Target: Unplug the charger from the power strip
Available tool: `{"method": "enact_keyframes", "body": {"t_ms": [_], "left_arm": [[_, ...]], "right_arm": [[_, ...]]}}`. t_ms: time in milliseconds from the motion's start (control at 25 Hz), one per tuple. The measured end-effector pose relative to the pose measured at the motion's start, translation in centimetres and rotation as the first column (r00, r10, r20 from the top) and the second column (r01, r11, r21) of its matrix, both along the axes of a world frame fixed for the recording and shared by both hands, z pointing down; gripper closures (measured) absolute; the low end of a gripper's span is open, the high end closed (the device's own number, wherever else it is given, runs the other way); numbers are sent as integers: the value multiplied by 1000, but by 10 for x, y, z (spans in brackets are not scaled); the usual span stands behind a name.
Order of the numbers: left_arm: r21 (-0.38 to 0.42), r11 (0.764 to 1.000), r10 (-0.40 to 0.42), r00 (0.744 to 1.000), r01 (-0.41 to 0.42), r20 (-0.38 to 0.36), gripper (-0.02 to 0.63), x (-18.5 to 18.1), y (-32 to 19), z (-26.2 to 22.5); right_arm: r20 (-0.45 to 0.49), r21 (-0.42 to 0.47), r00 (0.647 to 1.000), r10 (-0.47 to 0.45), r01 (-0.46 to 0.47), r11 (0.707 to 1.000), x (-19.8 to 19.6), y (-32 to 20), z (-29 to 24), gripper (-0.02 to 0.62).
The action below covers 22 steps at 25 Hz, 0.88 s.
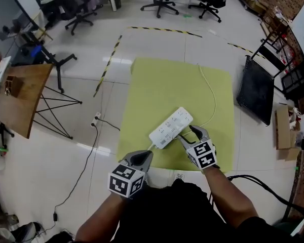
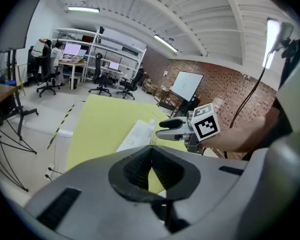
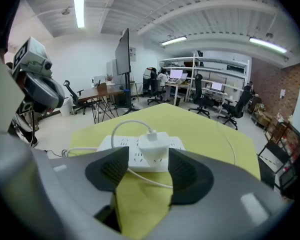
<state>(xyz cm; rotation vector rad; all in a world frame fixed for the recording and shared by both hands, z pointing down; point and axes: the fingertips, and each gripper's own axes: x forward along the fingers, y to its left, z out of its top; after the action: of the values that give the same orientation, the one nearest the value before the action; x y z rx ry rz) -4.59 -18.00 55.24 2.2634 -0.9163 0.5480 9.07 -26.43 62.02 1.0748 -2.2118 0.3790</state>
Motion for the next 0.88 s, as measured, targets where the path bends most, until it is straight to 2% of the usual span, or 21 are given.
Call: {"method": "enact_keyframes", "body": {"t_ms": [120, 400, 680, 880], "left_arm": [[-13, 999, -43, 999, 44, 10, 600, -7, -1, 2], [-18, 994, -105, 994, 105, 14, 600, -20, -3, 2], [-16, 993, -121, 993, 121, 11, 600, -23, -6, 2], [-17, 994, -106, 994, 106, 4, 600, -17, -6, 0]], "right_arm": [[1, -7, 1000, -31, 31, 999, -4, -8, 7, 323], [-20, -5, 997, -68, 68, 998, -19, -30, 13, 311], [-59, -11, 995, -86, 86, 996, -25, -35, 15, 330], [-11, -47, 998, -66, 66, 997, -18, -33, 15, 330]]}}
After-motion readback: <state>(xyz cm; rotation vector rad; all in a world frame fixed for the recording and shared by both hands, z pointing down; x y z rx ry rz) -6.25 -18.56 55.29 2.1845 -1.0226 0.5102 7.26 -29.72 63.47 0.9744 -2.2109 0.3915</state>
